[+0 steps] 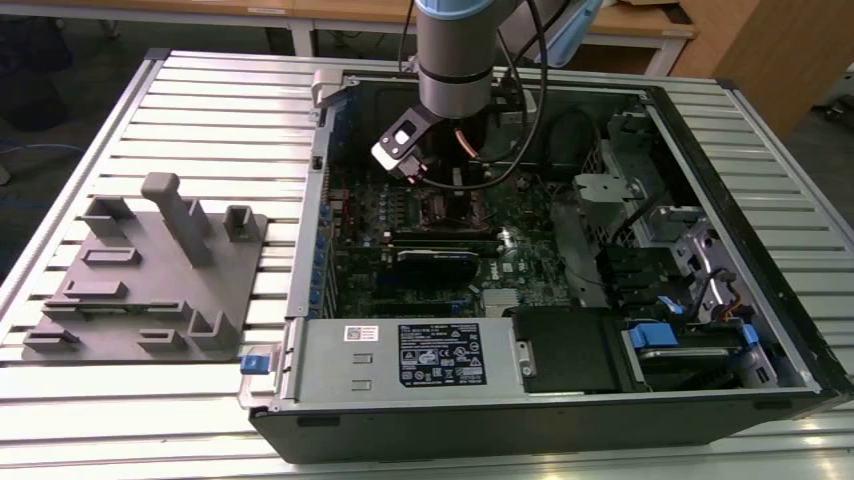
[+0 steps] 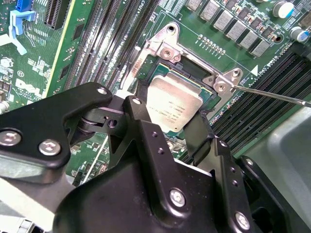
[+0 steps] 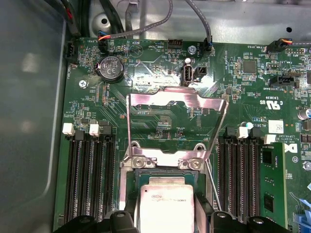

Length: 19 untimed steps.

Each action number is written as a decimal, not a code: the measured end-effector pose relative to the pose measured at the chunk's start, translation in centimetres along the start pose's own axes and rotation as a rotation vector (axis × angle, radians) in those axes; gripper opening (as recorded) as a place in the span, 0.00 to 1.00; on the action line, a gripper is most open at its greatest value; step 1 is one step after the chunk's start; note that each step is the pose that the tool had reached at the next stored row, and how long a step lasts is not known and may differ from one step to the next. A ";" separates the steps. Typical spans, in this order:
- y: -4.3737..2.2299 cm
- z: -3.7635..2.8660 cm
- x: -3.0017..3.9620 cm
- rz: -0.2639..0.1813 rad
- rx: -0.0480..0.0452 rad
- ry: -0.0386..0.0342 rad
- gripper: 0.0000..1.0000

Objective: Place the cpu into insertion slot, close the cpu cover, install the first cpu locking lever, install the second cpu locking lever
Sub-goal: 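Place the cpu into insertion slot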

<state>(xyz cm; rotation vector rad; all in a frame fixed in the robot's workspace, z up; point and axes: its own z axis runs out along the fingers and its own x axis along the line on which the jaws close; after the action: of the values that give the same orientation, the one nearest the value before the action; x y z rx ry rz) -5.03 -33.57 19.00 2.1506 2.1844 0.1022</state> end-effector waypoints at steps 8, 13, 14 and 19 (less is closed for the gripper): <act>0.00 -0.01 0.00 0.000 -0.0001 0.0002 0.54; 0.04 -0.29 0.01 0.000 -0.0006 0.0008 0.54; 0.04 -0.37 0.00 0.000 -0.0001 0.0002 0.54; 0.04 -0.42 0.00 0.006 -0.0001 0.0018 0.54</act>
<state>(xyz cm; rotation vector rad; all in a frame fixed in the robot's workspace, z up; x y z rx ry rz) -5.03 -33.57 19.42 2.1579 2.1790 0.1047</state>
